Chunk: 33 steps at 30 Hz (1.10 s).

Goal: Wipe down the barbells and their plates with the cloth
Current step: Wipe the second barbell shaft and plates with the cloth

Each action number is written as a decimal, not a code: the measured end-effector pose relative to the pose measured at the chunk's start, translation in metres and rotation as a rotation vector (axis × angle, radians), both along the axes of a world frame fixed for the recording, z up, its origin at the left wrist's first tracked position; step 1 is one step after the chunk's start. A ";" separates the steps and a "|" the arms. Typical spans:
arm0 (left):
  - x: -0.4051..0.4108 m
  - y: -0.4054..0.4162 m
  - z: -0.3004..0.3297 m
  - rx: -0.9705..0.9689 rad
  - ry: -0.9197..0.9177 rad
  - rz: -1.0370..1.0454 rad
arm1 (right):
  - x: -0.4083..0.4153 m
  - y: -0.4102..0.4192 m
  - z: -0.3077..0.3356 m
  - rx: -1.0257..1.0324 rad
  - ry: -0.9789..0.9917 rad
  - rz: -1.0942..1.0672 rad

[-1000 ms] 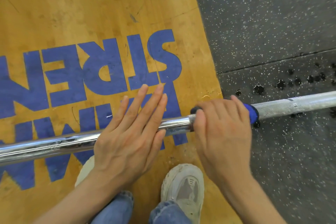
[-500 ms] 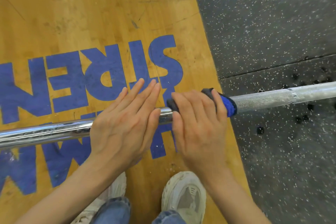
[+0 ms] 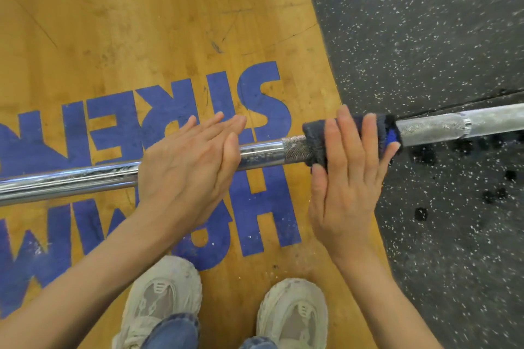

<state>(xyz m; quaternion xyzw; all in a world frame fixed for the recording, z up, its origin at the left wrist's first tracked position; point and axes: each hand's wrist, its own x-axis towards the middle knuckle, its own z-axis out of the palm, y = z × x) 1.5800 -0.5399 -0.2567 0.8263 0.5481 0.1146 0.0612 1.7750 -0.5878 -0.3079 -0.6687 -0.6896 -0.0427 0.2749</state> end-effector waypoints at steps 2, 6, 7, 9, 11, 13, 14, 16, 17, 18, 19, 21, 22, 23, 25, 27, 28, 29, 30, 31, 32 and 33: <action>0.001 0.006 0.003 0.003 0.006 0.032 | -0.027 0.003 0.001 -0.020 0.134 -0.052; -0.002 0.024 0.011 -0.117 0.131 0.066 | -0.037 0.011 -0.007 0.023 0.017 0.099; -0.003 0.031 0.013 -0.183 0.173 0.093 | -0.025 0.013 -0.010 0.035 -0.043 0.116; -0.006 0.043 0.012 -0.253 0.225 0.112 | -0.009 0.015 -0.012 0.026 -0.054 0.095; -0.004 0.055 0.016 -0.287 0.215 0.104 | -0.012 0.020 -0.012 0.014 0.005 0.060; -0.001 0.065 0.019 -0.300 0.195 0.101 | -0.019 0.032 -0.012 0.026 0.021 0.065; -0.001 0.068 0.020 -0.306 0.202 0.110 | -0.019 0.040 -0.012 0.038 0.010 0.080; -0.002 0.076 0.018 -0.315 0.225 0.132 | -0.017 0.060 -0.009 0.077 -0.037 0.092; -0.003 0.079 0.017 -0.317 0.238 0.143 | -0.015 0.069 -0.007 0.100 -0.058 0.092; -0.003 0.082 0.016 -0.315 0.249 0.152 | -0.013 0.078 -0.005 0.125 -0.071 0.099; -0.002 0.084 0.015 -0.310 0.242 0.160 | -0.012 0.085 -0.003 0.151 -0.077 0.110; -0.002 0.088 0.013 -0.272 0.218 0.164 | -0.014 0.101 0.006 0.193 -0.078 0.127; -0.003 0.090 0.011 -0.239 0.213 0.157 | -0.016 0.111 0.012 0.214 -0.075 0.113; -0.004 0.090 0.009 -0.211 0.208 0.144 | -0.018 0.124 0.018 0.235 -0.078 0.069; -0.006 0.090 0.005 -0.179 0.192 0.142 | -0.024 0.146 0.032 0.255 -0.109 -0.067; -0.006 0.087 0.005 -0.153 0.188 0.150 | -0.028 0.145 0.039 0.195 -0.124 -0.079; -0.005 0.084 0.005 -0.137 0.187 0.150 | -0.026 0.136 0.034 0.174 -0.105 -0.033; -0.005 0.082 0.004 -0.125 0.187 0.148 | -0.024 0.122 0.028 0.149 -0.067 0.017; -0.005 0.079 0.004 -0.114 0.185 0.145 | -0.023 0.109 0.023 0.132 -0.026 0.043; -0.004 0.076 0.003 -0.108 0.175 0.140 | -0.025 0.099 0.022 0.117 -0.002 0.032; -0.003 0.073 0.003 -0.112 0.160 0.133 | -0.027 0.097 0.020 0.131 -0.006 0.006; -0.002 0.070 0.004 -0.126 0.150 0.130 | -0.030 0.102 0.026 0.146 -0.024 -0.027</action>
